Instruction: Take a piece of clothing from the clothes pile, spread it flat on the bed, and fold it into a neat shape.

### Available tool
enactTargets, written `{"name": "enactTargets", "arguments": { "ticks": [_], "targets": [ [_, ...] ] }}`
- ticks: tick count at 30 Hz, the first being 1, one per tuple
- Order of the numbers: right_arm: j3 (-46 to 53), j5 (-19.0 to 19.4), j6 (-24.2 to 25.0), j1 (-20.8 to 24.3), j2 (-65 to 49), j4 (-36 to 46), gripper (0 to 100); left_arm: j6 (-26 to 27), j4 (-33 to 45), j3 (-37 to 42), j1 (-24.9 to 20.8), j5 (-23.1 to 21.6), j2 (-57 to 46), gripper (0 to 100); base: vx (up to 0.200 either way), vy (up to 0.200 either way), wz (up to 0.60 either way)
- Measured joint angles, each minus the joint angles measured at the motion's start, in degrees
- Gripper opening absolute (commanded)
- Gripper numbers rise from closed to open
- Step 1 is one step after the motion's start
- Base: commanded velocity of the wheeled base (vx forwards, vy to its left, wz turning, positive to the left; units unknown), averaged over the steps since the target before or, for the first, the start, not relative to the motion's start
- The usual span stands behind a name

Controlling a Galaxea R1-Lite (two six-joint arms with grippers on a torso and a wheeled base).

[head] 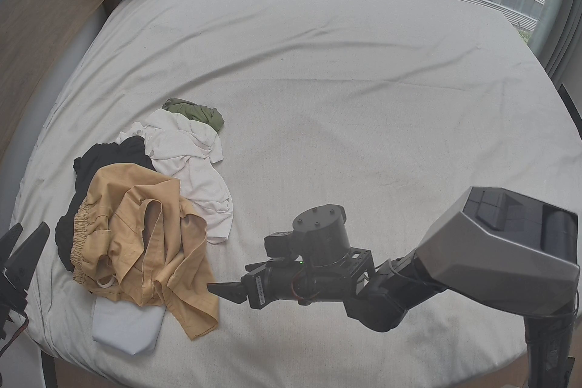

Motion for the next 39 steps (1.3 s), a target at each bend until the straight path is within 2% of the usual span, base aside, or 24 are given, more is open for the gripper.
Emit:
{"name": "enactTargets", "arguments": {
  "ticks": [17, 24, 39],
  "targets": [
    [-6.73, -0.13, 0.78, 2.27, 6.42, 4.14, 100, 0.00, -0.11, 0.00, -0.11, -0.05, 0.41, 100, 0.000, 0.000, 0.00],
    [-9.81, -2.06, 1.60, 3.41, 8.48, 6.61, 100, -0.07, -0.13, 0.00, -0.22, -0.07, 0.20, 100, 0.000, 0.000, 0.00],
    [-11.69, -2.39, 4.22, 6.36, 11.30, 6.72, 100, -0.11, -0.16, -0.30, -0.22, -0.02, -0.13, 100, 0.000, 0.000, 0.00]
  ]
}}
